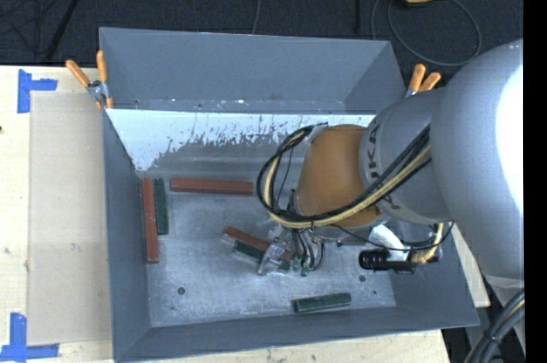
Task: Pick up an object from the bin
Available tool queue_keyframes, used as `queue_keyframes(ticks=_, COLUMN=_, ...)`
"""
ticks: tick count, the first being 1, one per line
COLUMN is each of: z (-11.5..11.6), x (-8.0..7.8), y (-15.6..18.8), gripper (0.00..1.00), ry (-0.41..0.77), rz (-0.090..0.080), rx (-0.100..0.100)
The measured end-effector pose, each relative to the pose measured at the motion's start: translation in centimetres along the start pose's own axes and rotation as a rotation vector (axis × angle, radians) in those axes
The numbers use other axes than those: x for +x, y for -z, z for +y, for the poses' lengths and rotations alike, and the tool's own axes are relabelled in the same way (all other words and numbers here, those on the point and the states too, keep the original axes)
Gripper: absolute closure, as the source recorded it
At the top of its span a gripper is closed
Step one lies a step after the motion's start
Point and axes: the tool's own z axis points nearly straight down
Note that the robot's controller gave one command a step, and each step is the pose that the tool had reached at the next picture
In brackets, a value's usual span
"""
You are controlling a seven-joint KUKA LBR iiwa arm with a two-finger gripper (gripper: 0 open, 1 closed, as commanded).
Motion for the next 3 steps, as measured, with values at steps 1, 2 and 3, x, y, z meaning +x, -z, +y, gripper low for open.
queue_keyframes(ticks=1, z=-0.1, x=0.1, y=0.3, gripper=1.00, ry=0.000, rz=0.008, rx=0.004)
queue_keyframes(ticks=2, z=-0.2, x=0.3, y=1.6, gripper=1.00, ry=0.002, rz=0.023, rx=0.013)
queue_keyframes(ticks=3, z=-0.1, x=0.2, y=2.6, gripper=1.00, ry=0.002, rz=0.022, rx=0.012)
